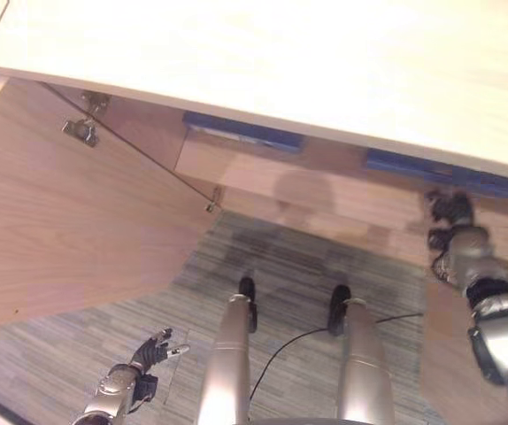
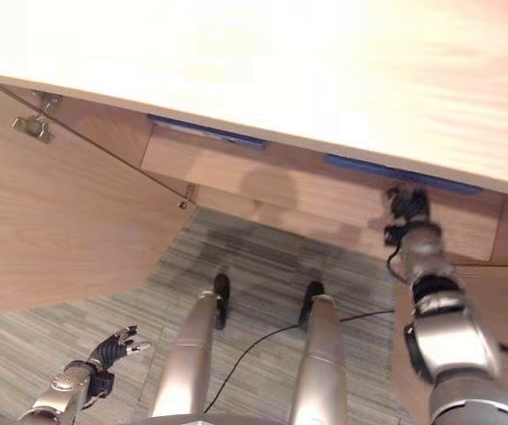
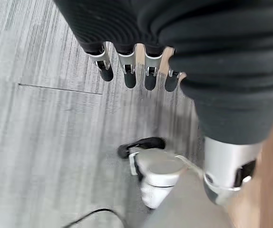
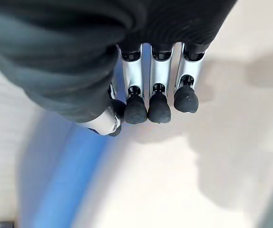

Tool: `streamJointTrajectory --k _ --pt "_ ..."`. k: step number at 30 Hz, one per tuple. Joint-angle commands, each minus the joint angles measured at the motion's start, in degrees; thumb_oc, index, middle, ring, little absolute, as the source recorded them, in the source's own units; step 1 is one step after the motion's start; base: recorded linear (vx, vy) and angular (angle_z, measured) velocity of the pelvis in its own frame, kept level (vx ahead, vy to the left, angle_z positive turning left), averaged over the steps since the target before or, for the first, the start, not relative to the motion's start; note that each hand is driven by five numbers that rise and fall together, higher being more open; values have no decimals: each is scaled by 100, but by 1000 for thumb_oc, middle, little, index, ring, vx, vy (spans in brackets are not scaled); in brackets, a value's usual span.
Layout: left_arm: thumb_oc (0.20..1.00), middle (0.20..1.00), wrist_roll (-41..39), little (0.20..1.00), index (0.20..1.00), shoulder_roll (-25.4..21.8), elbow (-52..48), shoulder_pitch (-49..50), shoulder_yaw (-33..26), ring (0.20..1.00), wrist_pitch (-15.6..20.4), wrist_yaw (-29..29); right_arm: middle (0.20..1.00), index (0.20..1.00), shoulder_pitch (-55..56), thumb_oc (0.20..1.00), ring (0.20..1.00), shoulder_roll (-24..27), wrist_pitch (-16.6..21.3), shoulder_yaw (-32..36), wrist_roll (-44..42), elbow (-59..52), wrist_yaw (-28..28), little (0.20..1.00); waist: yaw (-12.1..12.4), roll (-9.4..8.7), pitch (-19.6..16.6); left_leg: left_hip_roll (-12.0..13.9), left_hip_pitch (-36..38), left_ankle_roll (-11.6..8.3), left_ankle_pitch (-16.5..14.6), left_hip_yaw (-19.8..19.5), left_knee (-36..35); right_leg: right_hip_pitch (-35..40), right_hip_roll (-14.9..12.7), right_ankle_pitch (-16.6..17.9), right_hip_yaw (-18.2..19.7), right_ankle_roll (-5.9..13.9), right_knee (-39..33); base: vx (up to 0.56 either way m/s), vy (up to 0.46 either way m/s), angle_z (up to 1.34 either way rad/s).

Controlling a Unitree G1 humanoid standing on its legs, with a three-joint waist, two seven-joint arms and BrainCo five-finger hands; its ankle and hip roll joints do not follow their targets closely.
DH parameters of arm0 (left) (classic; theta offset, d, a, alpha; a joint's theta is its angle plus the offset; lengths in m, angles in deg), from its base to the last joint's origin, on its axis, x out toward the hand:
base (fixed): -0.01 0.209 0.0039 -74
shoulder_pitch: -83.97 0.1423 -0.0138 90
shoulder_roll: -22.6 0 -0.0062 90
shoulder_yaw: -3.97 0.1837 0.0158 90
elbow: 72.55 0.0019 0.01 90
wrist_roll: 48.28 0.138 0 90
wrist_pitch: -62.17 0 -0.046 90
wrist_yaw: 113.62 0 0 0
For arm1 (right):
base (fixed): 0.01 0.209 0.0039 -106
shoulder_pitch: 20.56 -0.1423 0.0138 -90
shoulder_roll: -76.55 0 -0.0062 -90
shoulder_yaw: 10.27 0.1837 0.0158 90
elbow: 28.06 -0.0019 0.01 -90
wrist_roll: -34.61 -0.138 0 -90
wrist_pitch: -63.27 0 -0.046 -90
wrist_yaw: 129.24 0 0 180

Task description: Put the empty folder in the office cabinet

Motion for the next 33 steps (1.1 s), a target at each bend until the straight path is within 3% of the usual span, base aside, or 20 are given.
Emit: streamJointTrajectory --k 1,2,6,8,11,20,21,26,29,31,33 --pt "1000 1000 22 1000 1000 172 484 36 -217 1000 1 196 200 200 684 200 200 -341 232 244 -99 -366 16 200 -71 -7 -79 -48 210 241 359 8 -681 812 181 -324 -89 222 -687 54 15 -6" --pt "1000 1000 22 1000 1000 171 484 38 -214 1000 2 196 200 200 692 200 200 -343 230 248 -97 -372 18 200 -69 -8 -78 -48 216 241 360 8 -685 818 181 -323 -90 222 -691 55 10 -4" --pt "1000 1000 164 1000 1000 391 670 116 -506 1000 -28 285 200 200 2312 200 200 -1126 139 202 155 -781 -244 200 -270 -159 -177 -49 961 177 467 23 -1266 1526 237 -145 -124 316 -1275 90 30 -6" --pt "1000 1000 164 1000 1000 390 669 118 -506 1000 -28 285 200 200 2314 200 200 -1126 139 202 155 -783 -243 200 -270 -159 -168 -49 976 177 470 23 -1274 1541 238 -143 -125 316 -1282 27 11 -5" --pt "1000 1000 252 1000 1000 570 802 169 -575 1000 -43 346 200 200 3019 200 200 -1347 -88 -207 701 -625 -534 200 -368 -283 -112 -55 2068 102 688 112 -2069 2549 272 117 -208 446 -2030 148 43 -2" --pt "1000 1000 343 1000 1000 748 982 202 -594 1000 -45 391 200 200 3207 200 200 -1462 -271 -682 1328 -272 -799 200 -349 -380 -242 67 3483 46 1060 210 -3267 3781 360 405 -453 548 -2963 83 27 3" --pt "1000 1000 399 1000 1000 777 1034 221 -615 1000 -63 410 1000 1000 3149 1000 1000 -1455 -274 -811 1494 -294 -799 1000 -303 -409 -313 103 3698 21 1122 213 -3433 3997 394 392 -532 548 -3086 79 -15 14" --pt "1000 1000 473 1000 1000 796 1117 303 -690 1000 -88 423 1000 1000 3168 1000 1000 -1431 -302 -999 1700 -380 -884 1000 -188 -459 -415 167 4065 -87 1242 159 -3698 4497 466 317 -767 495 -3387 49 -34 23" --pt "1000 1000 438 1000 1000 860 1177 315 -678 1000 -87 452 1000 1000 3092 1000 1000 -1459 -309 -945 1624 -233 -792 1000 -38 -454 -597 241 4083 -346 1728 5 -4093 4935 500 428 -1121 507 -3985 13 -7 56" --pt "1000 1000 415 1000 1000 908 1219 262 -643 1000 -77 476 1000 1000 3040 1000 1000 -1445 -314 -912 1569 -154 -759 1000 -31 -461 -607 223 4029 -376 1820 10 -4129 5025 451 530 -1228 521 -4152 -54 49 66" --pt "1000 1000 417 1000 1000 954 1281 202 -650 1000 -82 485 1000 1000 2984 1000 1000 -1377 -334 -919 1581 -156 -752 1000 -80 -503 -615 229 4001 -288 1741 311 -4004 5071 314 654 -1346 522 -4285 -127 89 34"
